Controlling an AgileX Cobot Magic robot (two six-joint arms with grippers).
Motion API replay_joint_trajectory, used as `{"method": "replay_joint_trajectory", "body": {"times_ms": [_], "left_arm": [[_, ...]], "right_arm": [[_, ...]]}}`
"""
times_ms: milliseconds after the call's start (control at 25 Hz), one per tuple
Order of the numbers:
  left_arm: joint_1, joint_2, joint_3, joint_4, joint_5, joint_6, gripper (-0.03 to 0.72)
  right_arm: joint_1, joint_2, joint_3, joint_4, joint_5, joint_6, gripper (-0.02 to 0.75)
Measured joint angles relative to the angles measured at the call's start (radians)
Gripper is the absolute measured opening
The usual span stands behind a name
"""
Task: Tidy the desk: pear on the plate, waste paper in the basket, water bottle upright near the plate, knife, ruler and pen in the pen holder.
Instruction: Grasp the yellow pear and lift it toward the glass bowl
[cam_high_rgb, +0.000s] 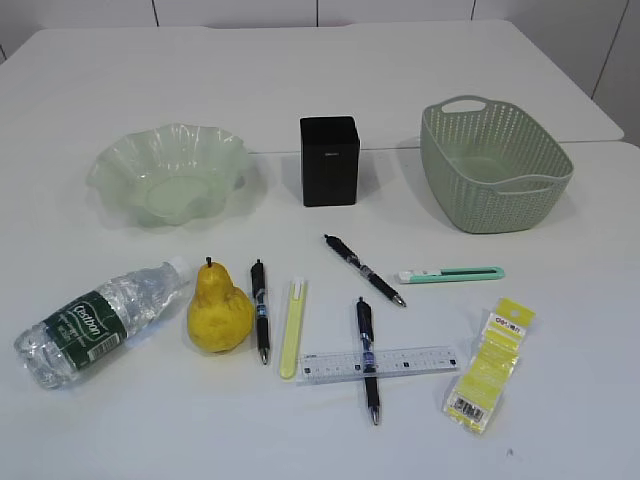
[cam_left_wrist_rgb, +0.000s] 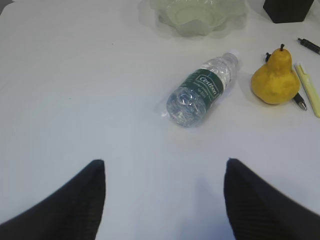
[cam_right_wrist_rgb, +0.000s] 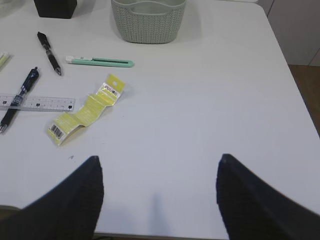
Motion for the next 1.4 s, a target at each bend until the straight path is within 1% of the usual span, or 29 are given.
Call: {"method": "replay_joint_trajectory", "body": {"times_ms": [640, 1400], "left_arm": [[0.000, 0.000, 0.000, 0.000, 0.000, 0.000, 0.519], [0.000, 0.004, 0.000, 0.000, 0.000, 0.000, 0.492]], "right_arm": [[0.000, 0.000, 0.000, 0.000, 0.000, 0.000, 0.549], [0.000, 0.000, 0.000, 0.000, 0.002, 0.000, 0.548]]}}
